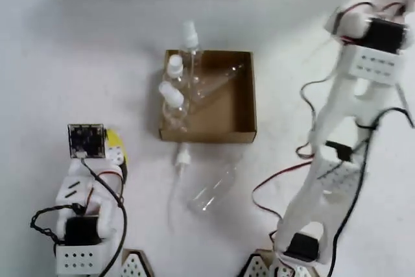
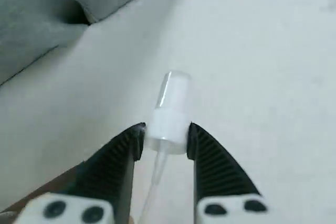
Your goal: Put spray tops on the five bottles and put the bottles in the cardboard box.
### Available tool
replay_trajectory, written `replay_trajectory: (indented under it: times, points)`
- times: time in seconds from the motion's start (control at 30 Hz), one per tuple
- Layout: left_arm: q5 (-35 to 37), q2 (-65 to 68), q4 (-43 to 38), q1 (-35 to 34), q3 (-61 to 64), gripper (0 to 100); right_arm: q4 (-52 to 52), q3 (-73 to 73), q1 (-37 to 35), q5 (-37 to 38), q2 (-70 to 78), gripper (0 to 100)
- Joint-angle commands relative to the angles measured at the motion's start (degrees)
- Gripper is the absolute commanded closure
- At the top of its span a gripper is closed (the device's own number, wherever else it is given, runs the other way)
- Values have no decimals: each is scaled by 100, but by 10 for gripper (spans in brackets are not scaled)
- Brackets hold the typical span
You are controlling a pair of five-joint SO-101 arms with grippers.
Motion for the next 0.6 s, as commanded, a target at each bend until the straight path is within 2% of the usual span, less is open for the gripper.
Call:
replay_trajectory:
  times: [0.0, 0.27, 0.4, 0.5, 0.57]
  points:
    - [-105, -57, 35, -4, 0, 977, 312, 352, 470, 563, -673, 984]
    - [-105, -57, 53, 127, -26, 977, 277, 3314, 963, 1442, -2501, 984]
    - [-185, -57, 923, 338, -545, 976, 84, 4756, 1086, 1688, -2985, 984]
    - [-791, -57, 1609, 611, -1090, 976, -92, 5697, 1103, 1837, -3187, 984]
    - [-1090, -57, 1714, 840, -1231, 976, -207, 6277, 1103, 1855, -3248, 984]
